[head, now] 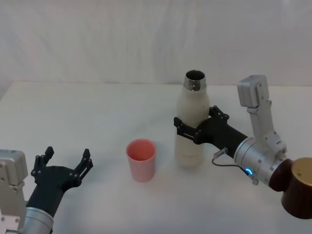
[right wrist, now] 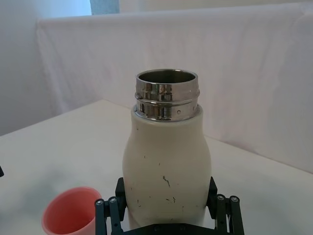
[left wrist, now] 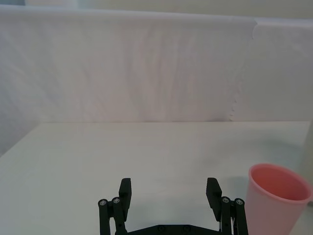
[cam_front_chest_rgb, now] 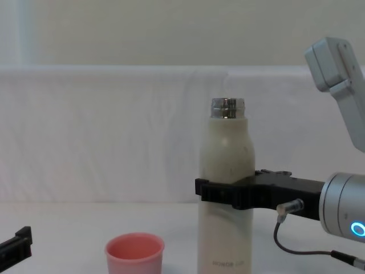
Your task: Grasp the thermos with one hand and pour water into the cup lid.
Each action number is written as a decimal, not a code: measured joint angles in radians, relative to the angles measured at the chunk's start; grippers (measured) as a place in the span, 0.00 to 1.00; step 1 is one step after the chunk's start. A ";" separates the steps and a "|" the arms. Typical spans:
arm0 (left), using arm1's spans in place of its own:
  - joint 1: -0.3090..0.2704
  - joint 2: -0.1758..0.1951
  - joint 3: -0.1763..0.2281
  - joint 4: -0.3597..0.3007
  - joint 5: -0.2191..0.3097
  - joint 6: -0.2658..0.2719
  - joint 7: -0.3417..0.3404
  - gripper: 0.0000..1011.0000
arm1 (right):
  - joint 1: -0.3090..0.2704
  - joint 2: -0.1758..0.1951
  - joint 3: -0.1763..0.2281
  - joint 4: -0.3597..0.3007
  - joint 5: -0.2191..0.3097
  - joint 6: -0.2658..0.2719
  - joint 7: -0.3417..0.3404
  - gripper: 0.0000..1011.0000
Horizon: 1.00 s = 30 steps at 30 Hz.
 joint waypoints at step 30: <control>0.000 0.000 0.000 0.000 0.000 0.000 0.000 0.99 | 0.011 0.034 -0.064 0.033 0.060 -0.035 -0.048 0.95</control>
